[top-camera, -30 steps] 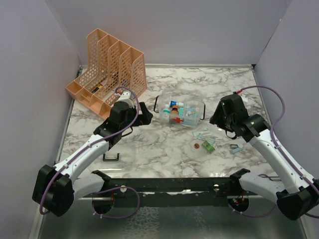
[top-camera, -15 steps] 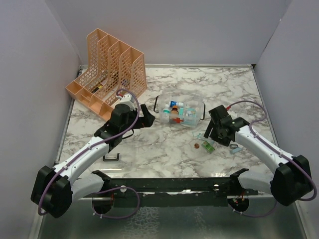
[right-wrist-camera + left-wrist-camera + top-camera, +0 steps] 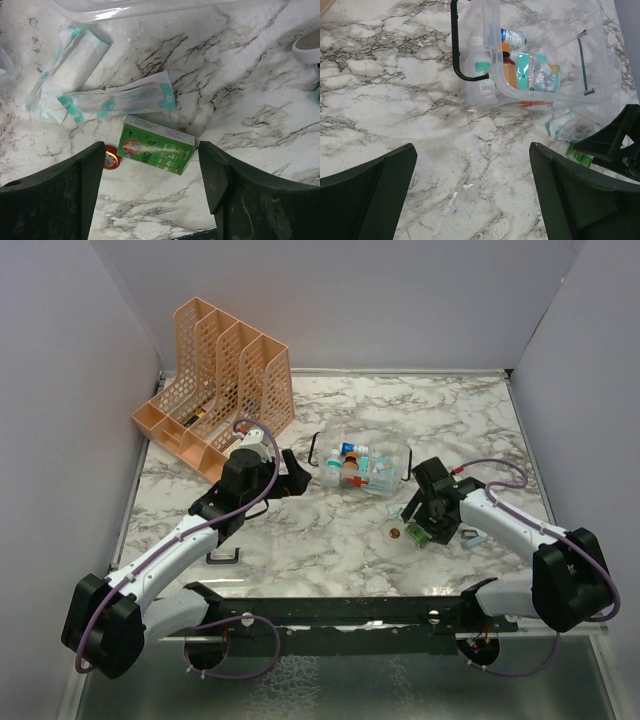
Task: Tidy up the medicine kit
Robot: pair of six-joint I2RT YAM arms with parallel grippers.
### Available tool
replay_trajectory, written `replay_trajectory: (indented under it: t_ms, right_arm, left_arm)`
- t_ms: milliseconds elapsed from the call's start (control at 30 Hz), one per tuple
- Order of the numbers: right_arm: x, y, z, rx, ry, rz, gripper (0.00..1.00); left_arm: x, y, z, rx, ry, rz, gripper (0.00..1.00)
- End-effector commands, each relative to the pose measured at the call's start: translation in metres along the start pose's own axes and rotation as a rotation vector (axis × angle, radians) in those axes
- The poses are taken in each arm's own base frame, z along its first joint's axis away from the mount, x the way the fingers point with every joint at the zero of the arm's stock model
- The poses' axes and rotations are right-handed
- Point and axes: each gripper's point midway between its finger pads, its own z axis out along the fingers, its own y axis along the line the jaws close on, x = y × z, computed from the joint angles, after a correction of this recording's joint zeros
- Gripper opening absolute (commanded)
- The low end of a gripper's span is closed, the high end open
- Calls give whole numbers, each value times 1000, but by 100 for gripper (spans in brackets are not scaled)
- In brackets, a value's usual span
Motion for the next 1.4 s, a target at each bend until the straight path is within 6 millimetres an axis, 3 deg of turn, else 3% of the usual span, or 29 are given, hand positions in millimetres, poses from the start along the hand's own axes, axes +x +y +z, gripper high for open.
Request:
replay_trajectory:
  t_ms: [0, 267, 600, 900, 1233, 1367]
  right_arm:
    - [4, -6, 6, 66, 16, 154, 74]
    - [16, -13, 15, 118, 60, 174, 73]
    - [17, -25, 10, 212, 67, 226, 79]
    - [15, -13, 17, 168, 51, 335, 82]
    - [10, -22, 22, 210, -6, 436, 75]
    - [13, -23, 26, 209, 0, 439, 67]
  left_arm:
    - [-7, -6, -3, 24, -33, -2, 99]
    - [-7, -6, -1, 22, -33, -5, 99]
    - [-8, -6, 0, 21, -33, -2, 99]
    - [-7, -5, -1, 18, -33, 4, 99]
    - [-7, -4, -1, 14, -33, 6, 99]
    - [-6, -3, -1, 12, -31, 7, 99]
